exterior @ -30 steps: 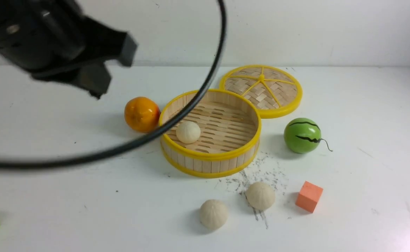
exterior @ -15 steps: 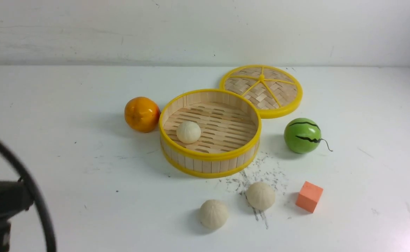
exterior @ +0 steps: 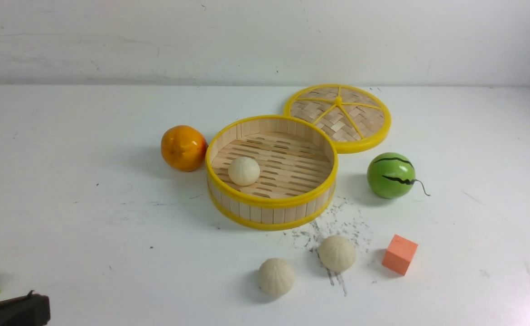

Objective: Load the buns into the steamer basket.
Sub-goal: Use the right arm to grab a steamed stuffed bun, then use the right arm to put the steamed stuffed bun into the steamer, then use the right arm to grab a steamed stuffed bun

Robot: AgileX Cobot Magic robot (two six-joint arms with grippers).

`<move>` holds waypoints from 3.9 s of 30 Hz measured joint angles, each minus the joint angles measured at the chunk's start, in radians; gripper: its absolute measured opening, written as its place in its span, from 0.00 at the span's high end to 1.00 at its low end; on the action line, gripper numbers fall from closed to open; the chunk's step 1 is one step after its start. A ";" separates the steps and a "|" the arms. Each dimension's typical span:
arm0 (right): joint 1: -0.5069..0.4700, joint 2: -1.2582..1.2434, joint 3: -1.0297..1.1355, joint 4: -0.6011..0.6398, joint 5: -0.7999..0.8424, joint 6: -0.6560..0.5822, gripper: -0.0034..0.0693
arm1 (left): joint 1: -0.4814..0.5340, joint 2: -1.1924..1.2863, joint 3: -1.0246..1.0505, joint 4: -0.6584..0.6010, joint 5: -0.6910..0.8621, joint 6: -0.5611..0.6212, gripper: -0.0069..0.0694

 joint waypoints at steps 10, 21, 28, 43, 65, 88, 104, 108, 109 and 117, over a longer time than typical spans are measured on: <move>0.000 0.000 -0.021 0.017 -0.048 -0.242 0.64 | 0.000 0.000 0.064 -0.023 -0.120 0.000 0.93; 0.025 0.446 -0.599 -0.079 0.378 -0.981 0.98 | 0.000 0.000 0.065 -0.025 -0.122 0.000 0.93; 0.156 0.834 -0.936 -0.226 0.674 -1.110 0.98 | 0.000 0.000 0.065 -0.037 -0.122 0.000 0.93; 0.606 1.551 -1.397 -0.578 0.828 -0.906 0.94 | 0.000 0.000 0.065 -0.053 -0.122 -0.001 0.93; 0.797 2.092 -1.665 -0.705 0.599 -0.685 0.20 | 0.000 0.000 0.065 -0.053 -0.116 -0.002 0.92; 0.705 2.107 -2.061 -0.848 0.698 -0.579 0.93 | 0.000 0.000 0.065 -0.053 -0.114 -0.002 0.90; 0.597 2.323 -2.075 -0.761 0.515 -0.454 0.65 | 0.000 0.000 0.065 -0.053 -0.113 -0.002 0.90; 0.597 2.320 -2.083 -0.752 0.511 -0.454 0.41 | 0.000 0.000 0.065 -0.053 -0.109 -0.002 0.89; 0.597 2.315 -2.091 -0.749 0.527 -0.454 0.33 | 0.000 0.000 0.065 -0.053 -0.109 -0.002 0.89; 0.597 2.222 -2.245 -0.768 0.802 -0.459 0.12 | 0.000 0.000 0.065 -0.053 -0.106 -0.002 0.88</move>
